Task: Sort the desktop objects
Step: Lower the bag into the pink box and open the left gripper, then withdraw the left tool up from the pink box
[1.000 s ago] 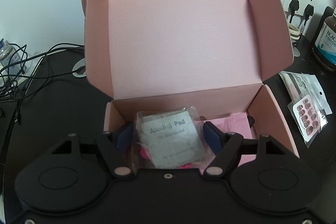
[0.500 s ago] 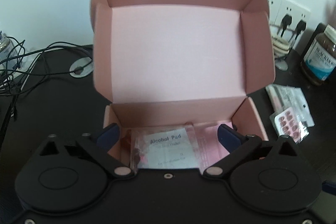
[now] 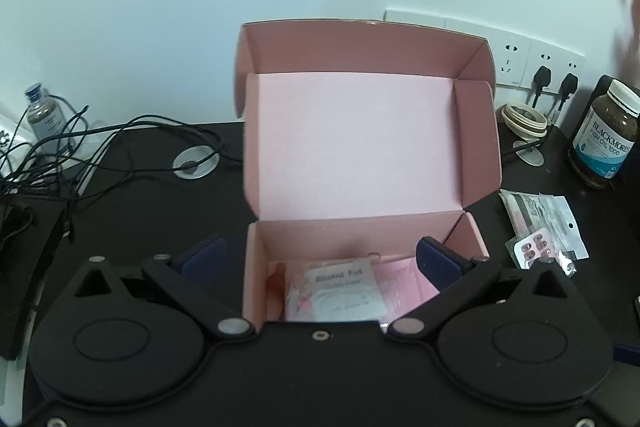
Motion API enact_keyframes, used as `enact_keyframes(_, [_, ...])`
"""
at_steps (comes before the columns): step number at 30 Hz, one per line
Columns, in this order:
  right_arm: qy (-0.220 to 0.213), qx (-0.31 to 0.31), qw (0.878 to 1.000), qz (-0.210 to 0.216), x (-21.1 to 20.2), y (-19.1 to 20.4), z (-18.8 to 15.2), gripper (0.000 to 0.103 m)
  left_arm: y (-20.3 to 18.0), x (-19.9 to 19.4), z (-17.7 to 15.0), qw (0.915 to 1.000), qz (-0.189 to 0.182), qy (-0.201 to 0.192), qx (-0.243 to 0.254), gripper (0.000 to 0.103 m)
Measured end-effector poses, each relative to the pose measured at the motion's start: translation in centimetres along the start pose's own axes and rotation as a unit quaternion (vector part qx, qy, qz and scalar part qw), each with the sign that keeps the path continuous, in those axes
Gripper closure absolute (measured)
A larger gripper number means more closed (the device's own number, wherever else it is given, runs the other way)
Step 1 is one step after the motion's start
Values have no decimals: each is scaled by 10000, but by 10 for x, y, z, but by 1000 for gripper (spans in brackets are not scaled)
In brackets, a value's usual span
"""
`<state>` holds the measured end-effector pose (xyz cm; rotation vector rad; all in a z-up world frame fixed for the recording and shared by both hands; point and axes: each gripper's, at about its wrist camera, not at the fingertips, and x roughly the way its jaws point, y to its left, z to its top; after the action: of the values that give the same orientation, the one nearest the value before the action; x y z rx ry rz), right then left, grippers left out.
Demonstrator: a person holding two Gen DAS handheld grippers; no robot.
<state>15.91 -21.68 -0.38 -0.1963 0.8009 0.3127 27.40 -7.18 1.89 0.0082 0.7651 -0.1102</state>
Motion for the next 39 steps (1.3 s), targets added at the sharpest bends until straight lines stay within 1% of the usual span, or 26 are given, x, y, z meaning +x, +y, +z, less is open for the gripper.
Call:
enact_keyframes(6, [-44,-45,9999,-115,-1,-1,2,1,14,-18,-11,9997,103,23,-211,0])
enact_keyframes(13, [-76,-20,9995,-298,-3,-7,3,1,25,-29,-31,9995,167,116,-258,0])
enact_keyframes(19, [-10,-9,9990,-437,-5,-12,0,1,32,-38,-43,9991,228,138,-317,0])
enact_keyframes(29, [-3,188,9981,-590,-10,-17,-6,1,31,-55,-62,9992,200,142,-313,0])
enact_keyframes(39, [3,421,9962,-761,-17,-26,-12,1,29,-64,-70,9990,214,144,-364,0])
